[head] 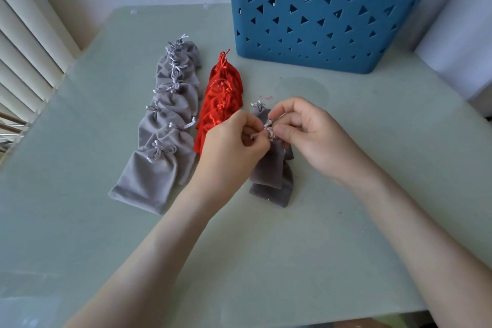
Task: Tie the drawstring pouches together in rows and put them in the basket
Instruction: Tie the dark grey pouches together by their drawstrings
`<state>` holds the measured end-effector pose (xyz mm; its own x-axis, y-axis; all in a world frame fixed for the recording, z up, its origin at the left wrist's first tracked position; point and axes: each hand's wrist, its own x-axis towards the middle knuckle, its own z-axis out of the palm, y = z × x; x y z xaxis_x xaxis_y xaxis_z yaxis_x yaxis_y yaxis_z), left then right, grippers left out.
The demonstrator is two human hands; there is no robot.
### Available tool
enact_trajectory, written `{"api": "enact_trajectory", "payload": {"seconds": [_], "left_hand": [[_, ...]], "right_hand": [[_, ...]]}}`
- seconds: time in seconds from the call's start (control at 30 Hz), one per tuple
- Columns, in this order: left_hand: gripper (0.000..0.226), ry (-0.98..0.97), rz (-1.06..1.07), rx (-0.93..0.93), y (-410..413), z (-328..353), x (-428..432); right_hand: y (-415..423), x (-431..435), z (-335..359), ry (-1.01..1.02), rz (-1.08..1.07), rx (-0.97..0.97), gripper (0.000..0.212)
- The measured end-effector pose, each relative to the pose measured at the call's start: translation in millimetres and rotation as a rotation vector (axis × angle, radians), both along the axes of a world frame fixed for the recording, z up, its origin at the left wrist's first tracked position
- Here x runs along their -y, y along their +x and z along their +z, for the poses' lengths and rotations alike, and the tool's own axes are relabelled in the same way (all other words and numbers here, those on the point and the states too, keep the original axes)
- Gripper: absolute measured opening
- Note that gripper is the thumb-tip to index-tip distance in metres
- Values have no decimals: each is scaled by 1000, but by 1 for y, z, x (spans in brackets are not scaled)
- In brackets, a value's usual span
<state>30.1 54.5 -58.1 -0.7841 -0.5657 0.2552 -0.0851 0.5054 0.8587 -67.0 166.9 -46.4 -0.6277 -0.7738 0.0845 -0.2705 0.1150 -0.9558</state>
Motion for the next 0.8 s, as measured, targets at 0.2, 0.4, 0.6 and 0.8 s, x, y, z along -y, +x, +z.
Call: {"api": "enact_trajectory", "payload": {"seconds": [0.2,0.4,0.6,0.8], "left_hand": [[7,-27,-11,-62,1,1,0],[5,7,-135,-154,1,5,-1],[6,17,-137,-183,0,3,1],[8,-163,-108,-176,-2,-3,3]], "right_hand": [[0,-1,2,-38,3,41,23],[-1,-1,2,-69,29,173,16],[0,0,1,-144,20,154,17],[-1,0,-1,-110,44,120,23]]}}
